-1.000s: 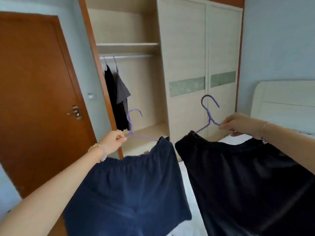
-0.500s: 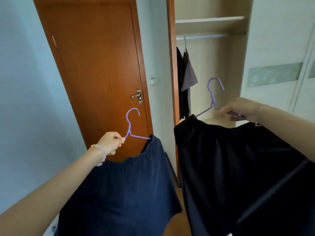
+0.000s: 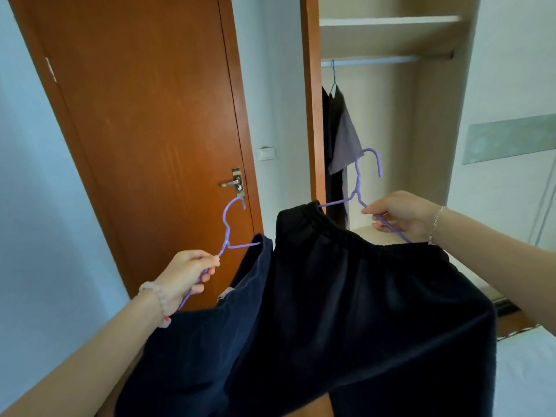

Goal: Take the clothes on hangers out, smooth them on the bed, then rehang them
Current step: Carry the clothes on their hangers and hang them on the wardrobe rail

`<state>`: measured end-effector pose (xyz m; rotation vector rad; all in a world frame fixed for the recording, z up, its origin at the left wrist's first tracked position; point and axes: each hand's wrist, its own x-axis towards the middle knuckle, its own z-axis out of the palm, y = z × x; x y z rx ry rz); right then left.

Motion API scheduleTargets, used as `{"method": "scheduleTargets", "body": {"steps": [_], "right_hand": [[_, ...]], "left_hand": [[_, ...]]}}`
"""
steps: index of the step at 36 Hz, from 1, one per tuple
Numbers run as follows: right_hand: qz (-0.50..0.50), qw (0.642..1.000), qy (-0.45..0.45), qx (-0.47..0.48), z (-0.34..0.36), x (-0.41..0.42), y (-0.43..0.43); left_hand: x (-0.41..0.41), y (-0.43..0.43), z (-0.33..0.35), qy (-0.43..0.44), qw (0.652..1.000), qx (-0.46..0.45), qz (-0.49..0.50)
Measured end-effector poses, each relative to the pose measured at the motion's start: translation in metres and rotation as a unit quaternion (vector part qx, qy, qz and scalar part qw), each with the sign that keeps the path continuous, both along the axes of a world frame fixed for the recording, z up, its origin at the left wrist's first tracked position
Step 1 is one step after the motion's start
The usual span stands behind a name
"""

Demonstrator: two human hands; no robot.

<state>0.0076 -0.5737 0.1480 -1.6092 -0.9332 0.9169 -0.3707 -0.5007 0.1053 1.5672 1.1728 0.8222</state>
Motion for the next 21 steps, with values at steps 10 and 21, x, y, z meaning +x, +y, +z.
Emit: {"method": "scheduleTargets", "body": {"steps": [10,21], "right_hand": [[-0.029,0.999,0.034,0.022,-0.011,0.079,0.118],[-0.163,0.979,0.118,0.041,-0.052,0.164,0.187]], "left_hand": [[0.111,0.144,0.006,-0.026,0.995,-0.059,-0.072],[0.252,0.257,-0.052,-0.091,0.971,-0.112,-0.191]]}}
